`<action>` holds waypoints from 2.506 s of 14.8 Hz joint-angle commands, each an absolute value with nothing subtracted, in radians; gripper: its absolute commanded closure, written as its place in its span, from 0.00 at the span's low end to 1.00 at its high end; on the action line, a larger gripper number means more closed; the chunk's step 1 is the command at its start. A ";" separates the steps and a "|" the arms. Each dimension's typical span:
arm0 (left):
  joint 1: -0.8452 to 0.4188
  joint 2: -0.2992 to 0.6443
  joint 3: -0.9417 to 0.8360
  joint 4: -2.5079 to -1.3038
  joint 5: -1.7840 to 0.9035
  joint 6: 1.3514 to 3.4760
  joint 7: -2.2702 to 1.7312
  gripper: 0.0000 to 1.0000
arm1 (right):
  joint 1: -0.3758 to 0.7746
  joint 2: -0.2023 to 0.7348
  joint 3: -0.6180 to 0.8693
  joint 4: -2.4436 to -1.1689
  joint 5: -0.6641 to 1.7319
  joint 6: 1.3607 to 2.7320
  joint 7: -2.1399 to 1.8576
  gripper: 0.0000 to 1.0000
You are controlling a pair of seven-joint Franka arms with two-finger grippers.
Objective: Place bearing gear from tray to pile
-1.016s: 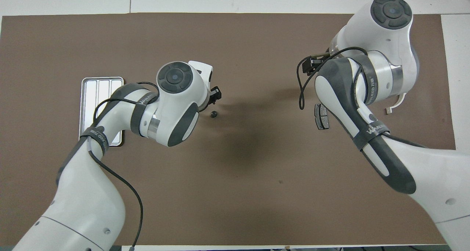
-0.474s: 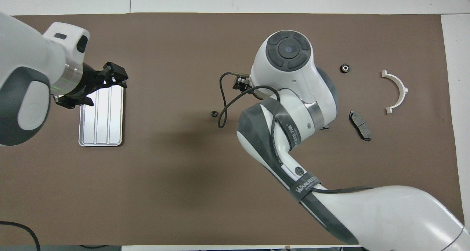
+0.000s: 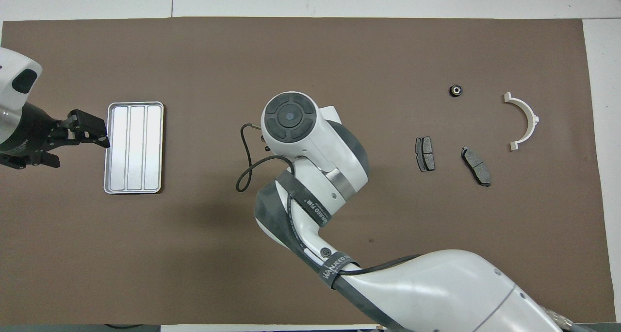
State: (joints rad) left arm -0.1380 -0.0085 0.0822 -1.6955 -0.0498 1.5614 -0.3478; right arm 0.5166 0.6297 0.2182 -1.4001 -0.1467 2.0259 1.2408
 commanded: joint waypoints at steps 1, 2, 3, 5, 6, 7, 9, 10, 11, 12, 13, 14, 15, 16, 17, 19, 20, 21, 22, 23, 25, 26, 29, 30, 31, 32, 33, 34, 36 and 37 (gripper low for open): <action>-0.126 -0.029 0.071 -1.712 -0.040 1.552 -0.345 0.00 | 0.525 0.716 0.215 -1.309 -0.173 2.037 1.264 0.00; -0.120 -0.028 0.072 -1.707 -0.040 1.554 -0.345 0.00 | 0.525 0.719 0.215 -1.308 -0.190 2.037 1.262 0.00; -0.117 -0.028 0.074 -1.704 -0.040 1.558 -0.347 0.00 | 0.525 0.729 0.215 -1.308 -0.202 2.037 1.264 0.00; -0.115 -0.026 0.071 -1.704 -0.040 1.568 -0.347 0.00 | 0.526 0.745 0.216 -1.308 -0.218 2.058 1.264 0.00; -0.117 -0.026 0.061 -1.706 -0.040 1.568 -0.345 0.00 | 0.526 0.758 0.216 -1.308 -0.218 2.069 1.264 0.00; -0.117 -0.029 0.058 -1.710 -0.040 1.575 -0.330 0.00 | 0.526 0.765 0.216 -1.308 -0.218 2.081 1.264 0.00; -0.104 -0.025 0.055 -1.701 -0.038 1.591 -0.281 0.00 | 0.526 0.770 0.216 -1.310 -0.224 2.088 1.264 0.01; -0.100 -0.022 0.055 -1.691 -0.037 1.589 -0.212 0.00 | 0.525 0.769 0.218 -1.312 -0.225 2.088 1.264 0.04; -0.095 -0.015 0.055 -1.668 -0.037 1.582 -0.157 0.00 | 0.523 0.769 0.218 -1.316 -0.225 2.094 1.262 0.05; -0.089 -0.011 0.054 -1.654 -0.035 1.583 -0.140 0.00 | 0.523 0.769 0.218 -1.316 -0.224 2.114 1.262 0.06; -0.087 -0.009 0.049 -1.651 -0.034 1.588 -0.138 0.00 | 0.525 0.770 0.218 -1.318 -0.222 2.132 1.264 0.09; -0.087 -0.005 0.045 -1.635 -0.028 1.580 -0.137 0.00 | 0.526 0.770 0.218 -1.322 -0.224 2.135 1.264 0.16; -0.087 0.006 0.029 -1.625 -0.011 1.575 -0.135 0.00 | 0.525 0.770 0.218 -1.322 -0.224 2.135 1.264 0.27; -0.087 0.005 0.005 -1.629 -0.006 1.577 -0.137 0.00 | 0.525 0.770 0.218 -1.322 -0.224 2.135 1.264 0.40; -0.081 0.002 -0.005 -1.638 -0.008 1.585 -0.133 0.00 | 0.525 0.770 0.218 -1.324 -0.224 2.138 1.264 0.46; -0.081 -0.005 -0.006 -1.657 -0.009 1.583 -0.091 0.00 | 0.523 0.770 0.218 -1.333 -0.224 2.160 1.264 0.46; -0.080 -0.003 -0.008 -1.646 -0.009 1.568 -0.084 0.00 | 0.522 0.769 0.218 -1.339 -0.224 2.161 1.264 0.46; -0.075 -0.003 -0.017 -1.632 -0.011 1.553 -0.084 0.00 | 0.520 0.769 0.218 -1.339 -0.224 2.161 1.264 0.53; -0.074 -0.002 -0.018 -1.620 -0.011 1.545 -0.083 0.00 | 0.517 0.769 0.218 -1.339 -0.224 2.161 1.264 0.66; -0.075 -0.002 -0.020 -1.620 -0.012 1.542 -0.084 0.00 | 0.515 0.769 0.218 -1.341 -0.224 2.163 1.264 0.78; -0.078 -0.005 -0.021 -1.637 -0.012 1.543 -0.084 0.00 | 0.514 0.769 0.218 -1.342 -0.225 2.163 1.262 1.00; -0.077 -0.009 -0.014 -1.656 -0.012 1.554 -0.089 0.00 | 0.514 0.769 0.218 -1.342 -0.224 2.163 1.262 1.00; -0.077 -0.014 -0.008 -1.658 -0.012 1.555 -0.089 0.00 | 0.514 0.767 0.216 -1.329 -0.239 2.125 1.250 1.00; -0.077 -0.014 -0.009 -1.657 -0.012 1.555 -0.090 0.00 | 0.505 0.761 0.215 -1.316 -0.254 2.058 1.224 1.00; -0.081 -0.014 -0.011 -1.657 -0.012 1.557 -0.091 0.00 | 0.477 0.752 0.216 -1.261 -0.249 1.981 1.139 1.00; -0.089 -0.015 -0.011 -1.661 -0.012 1.555 -0.091 0.00 | 0.428 0.736 0.222 -1.202 -0.242 1.892 1.033 1.00; -0.090 -0.015 -0.011 -1.661 -0.012 1.555 -0.091 0.00 | 0.381 0.715 0.229 -1.171 -0.241 1.829 0.917 1.00; -0.092 -0.015 -0.011 -1.661 -0.012 1.555 -0.091 0.00 | 0.323 0.691 0.244 -1.164 -0.226 1.795 0.785 1.00; -0.091 -0.015 -0.011 -1.661 -0.012 1.555 -0.091 0.00 | 0.209 0.660 0.249 -1.172 -0.210 1.790 0.546 1.00; -0.089 -0.015 -0.011 -1.661 -0.012 1.555 -0.091 0.00 | 0.166 0.658 0.247 -1.177 -0.212 1.793 0.443 1.00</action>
